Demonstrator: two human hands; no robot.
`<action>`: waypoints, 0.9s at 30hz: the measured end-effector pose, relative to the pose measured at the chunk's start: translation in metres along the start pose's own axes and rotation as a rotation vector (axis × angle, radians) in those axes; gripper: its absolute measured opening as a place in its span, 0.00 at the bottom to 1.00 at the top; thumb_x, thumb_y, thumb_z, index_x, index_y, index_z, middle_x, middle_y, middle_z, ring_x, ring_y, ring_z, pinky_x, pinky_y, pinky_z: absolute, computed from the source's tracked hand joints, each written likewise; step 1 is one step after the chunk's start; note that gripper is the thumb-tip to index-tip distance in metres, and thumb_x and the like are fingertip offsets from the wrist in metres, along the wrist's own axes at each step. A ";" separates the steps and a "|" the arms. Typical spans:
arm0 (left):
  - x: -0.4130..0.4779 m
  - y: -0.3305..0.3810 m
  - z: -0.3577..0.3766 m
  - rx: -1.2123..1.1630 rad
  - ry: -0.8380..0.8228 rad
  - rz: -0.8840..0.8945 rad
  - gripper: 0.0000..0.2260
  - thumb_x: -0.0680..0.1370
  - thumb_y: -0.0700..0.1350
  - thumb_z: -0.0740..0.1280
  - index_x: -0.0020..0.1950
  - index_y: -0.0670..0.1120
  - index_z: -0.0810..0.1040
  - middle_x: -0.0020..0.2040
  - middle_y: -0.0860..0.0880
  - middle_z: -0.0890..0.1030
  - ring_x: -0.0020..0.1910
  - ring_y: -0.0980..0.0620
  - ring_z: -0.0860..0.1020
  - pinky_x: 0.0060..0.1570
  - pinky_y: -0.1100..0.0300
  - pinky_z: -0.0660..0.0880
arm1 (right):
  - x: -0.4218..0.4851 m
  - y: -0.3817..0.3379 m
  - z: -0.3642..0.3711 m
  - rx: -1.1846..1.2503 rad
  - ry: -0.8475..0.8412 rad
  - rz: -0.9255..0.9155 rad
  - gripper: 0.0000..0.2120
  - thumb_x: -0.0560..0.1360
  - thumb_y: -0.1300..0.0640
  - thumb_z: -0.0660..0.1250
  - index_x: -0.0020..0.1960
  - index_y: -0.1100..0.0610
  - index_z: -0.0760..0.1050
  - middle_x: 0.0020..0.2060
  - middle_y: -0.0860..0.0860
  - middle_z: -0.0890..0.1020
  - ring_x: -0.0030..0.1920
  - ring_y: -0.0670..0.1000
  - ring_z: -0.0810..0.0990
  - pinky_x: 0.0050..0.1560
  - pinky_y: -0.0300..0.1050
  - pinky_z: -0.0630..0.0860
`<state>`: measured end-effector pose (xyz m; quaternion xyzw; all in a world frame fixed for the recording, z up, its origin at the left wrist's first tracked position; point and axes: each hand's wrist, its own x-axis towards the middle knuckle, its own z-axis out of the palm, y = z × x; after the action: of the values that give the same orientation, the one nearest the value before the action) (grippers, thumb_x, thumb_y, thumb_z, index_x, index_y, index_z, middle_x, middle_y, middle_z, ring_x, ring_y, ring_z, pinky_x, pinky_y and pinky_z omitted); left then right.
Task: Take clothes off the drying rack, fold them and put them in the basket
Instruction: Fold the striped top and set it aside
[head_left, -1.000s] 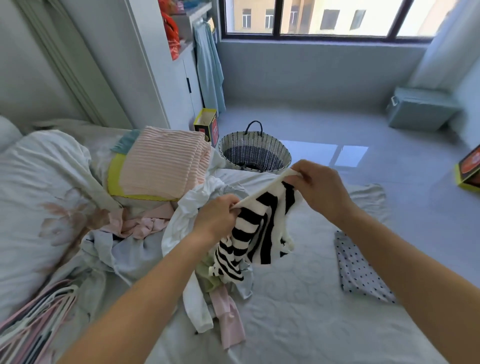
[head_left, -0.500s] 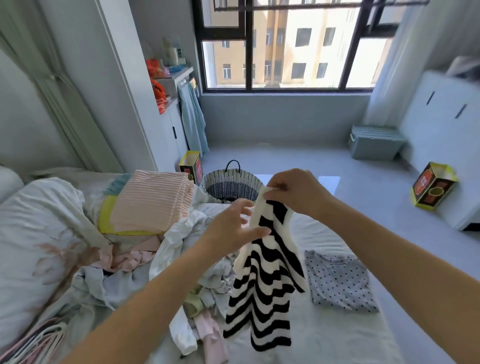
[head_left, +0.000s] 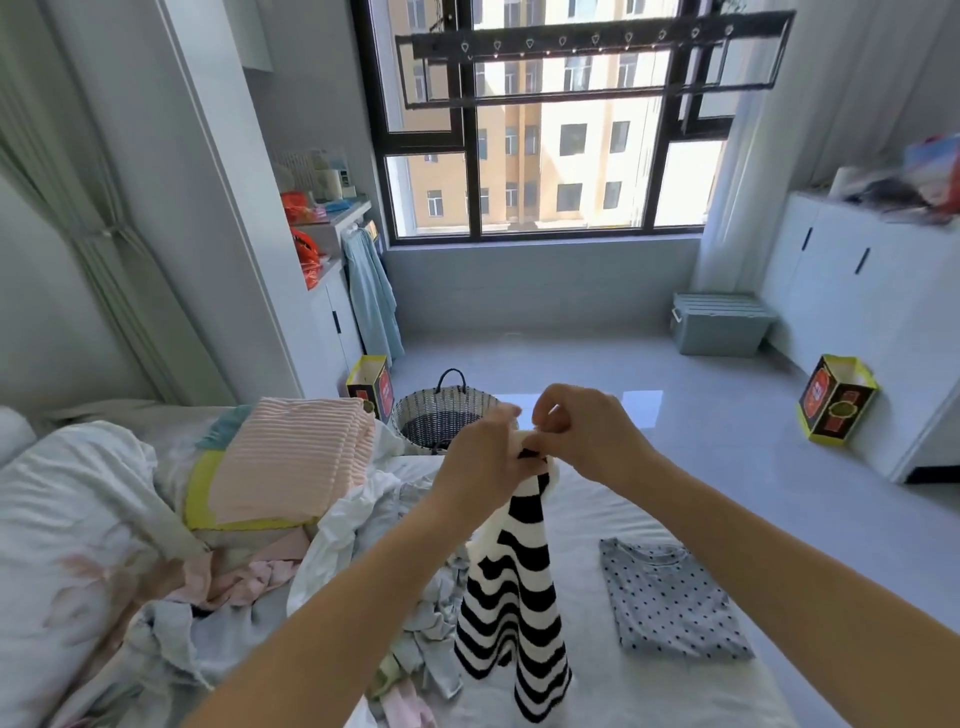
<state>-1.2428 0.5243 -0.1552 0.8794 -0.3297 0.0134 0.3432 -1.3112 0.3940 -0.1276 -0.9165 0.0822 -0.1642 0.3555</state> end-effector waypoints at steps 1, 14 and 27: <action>-0.001 0.000 -0.001 0.006 0.004 0.010 0.24 0.72 0.49 0.74 0.65 0.45 0.73 0.54 0.48 0.81 0.53 0.48 0.79 0.46 0.65 0.67 | -0.002 0.000 -0.001 0.025 -0.003 0.002 0.11 0.71 0.56 0.74 0.39 0.46 0.72 0.33 0.43 0.81 0.33 0.42 0.78 0.33 0.33 0.74; -0.002 0.006 -0.073 -0.181 0.158 0.082 0.08 0.70 0.49 0.73 0.41 0.44 0.84 0.35 0.53 0.80 0.39 0.56 0.76 0.41 0.66 0.70 | -0.025 0.072 0.031 0.058 -0.260 0.150 0.31 0.64 0.42 0.76 0.63 0.50 0.72 0.55 0.46 0.76 0.50 0.47 0.77 0.54 0.41 0.76; -0.011 -0.029 -0.134 -0.062 0.300 0.036 0.11 0.65 0.55 0.67 0.39 0.49 0.81 0.34 0.57 0.78 0.37 0.55 0.75 0.38 0.66 0.69 | -0.044 0.126 0.101 0.062 -0.305 0.233 0.13 0.71 0.54 0.74 0.31 0.48 0.73 0.31 0.42 0.75 0.35 0.45 0.72 0.39 0.43 0.69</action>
<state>-1.2071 0.6285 -0.0732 0.8504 -0.2908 0.1408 0.4152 -1.3204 0.3765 -0.2937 -0.9035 0.1278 0.0162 0.4087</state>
